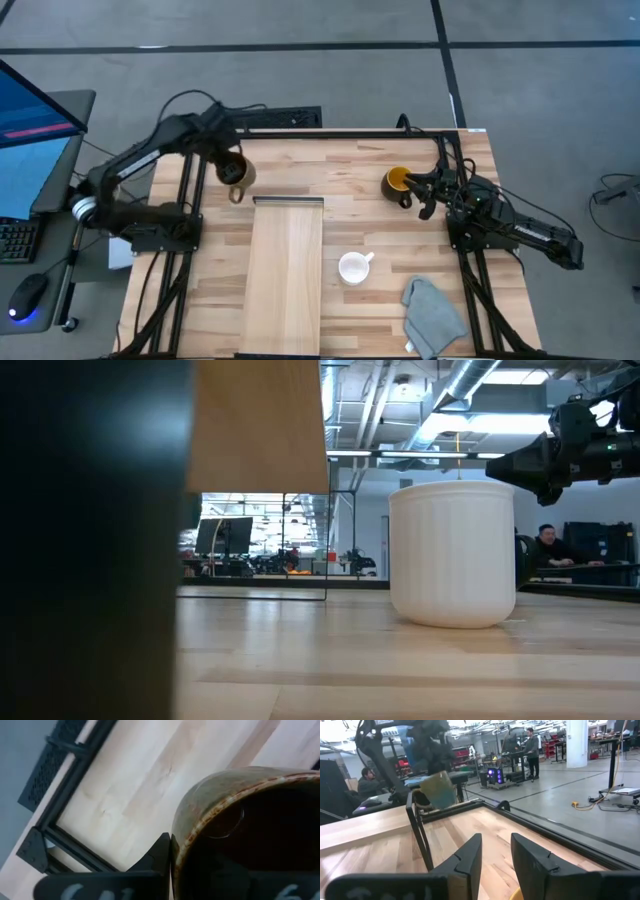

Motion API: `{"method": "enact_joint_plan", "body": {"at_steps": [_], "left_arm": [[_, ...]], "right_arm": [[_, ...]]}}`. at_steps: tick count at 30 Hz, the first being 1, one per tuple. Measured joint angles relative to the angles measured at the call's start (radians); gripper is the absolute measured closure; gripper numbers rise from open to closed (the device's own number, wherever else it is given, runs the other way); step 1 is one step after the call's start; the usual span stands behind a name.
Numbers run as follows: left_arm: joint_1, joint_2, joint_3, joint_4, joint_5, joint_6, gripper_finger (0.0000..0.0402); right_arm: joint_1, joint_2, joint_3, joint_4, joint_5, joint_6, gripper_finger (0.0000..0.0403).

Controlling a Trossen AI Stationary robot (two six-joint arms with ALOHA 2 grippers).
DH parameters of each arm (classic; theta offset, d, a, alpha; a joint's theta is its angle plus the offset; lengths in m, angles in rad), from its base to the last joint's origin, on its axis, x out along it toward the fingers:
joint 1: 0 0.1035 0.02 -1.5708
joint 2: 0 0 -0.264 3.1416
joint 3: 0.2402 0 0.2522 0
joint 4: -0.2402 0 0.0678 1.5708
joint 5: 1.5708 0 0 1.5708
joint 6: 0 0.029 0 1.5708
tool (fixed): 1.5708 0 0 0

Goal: Stack small to large cups/mugs on shelf
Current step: Put the brown mug on the shelf

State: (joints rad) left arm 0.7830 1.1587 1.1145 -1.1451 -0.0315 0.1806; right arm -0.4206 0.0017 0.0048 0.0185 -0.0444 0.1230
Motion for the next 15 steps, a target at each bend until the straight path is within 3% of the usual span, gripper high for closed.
{"method": "enact_joint_plan", "body": {"at_steps": [6, 10, 15], "left_arm": [[0.000, -0.125, 0.000, -0.067, 0.010, -0.088, 0.0380], [0.000, -0.186, 0.002, -0.078, 0.071, -0.143, 0.0380], [-0.014, -0.212, 0.091, -0.152, 0.137, -0.199, 0.0380]], "right_arm": [[0.000, 0.000, 0.000, 0.000, 0.000, 0.000, 0.0276], [0.000, 0.000, 0.000, 0.000, 0.000, 0.000, 0.0276], [0.000, 0.000, 0.000, 0.000, 0.000, 0.000, 0.0276]]}}
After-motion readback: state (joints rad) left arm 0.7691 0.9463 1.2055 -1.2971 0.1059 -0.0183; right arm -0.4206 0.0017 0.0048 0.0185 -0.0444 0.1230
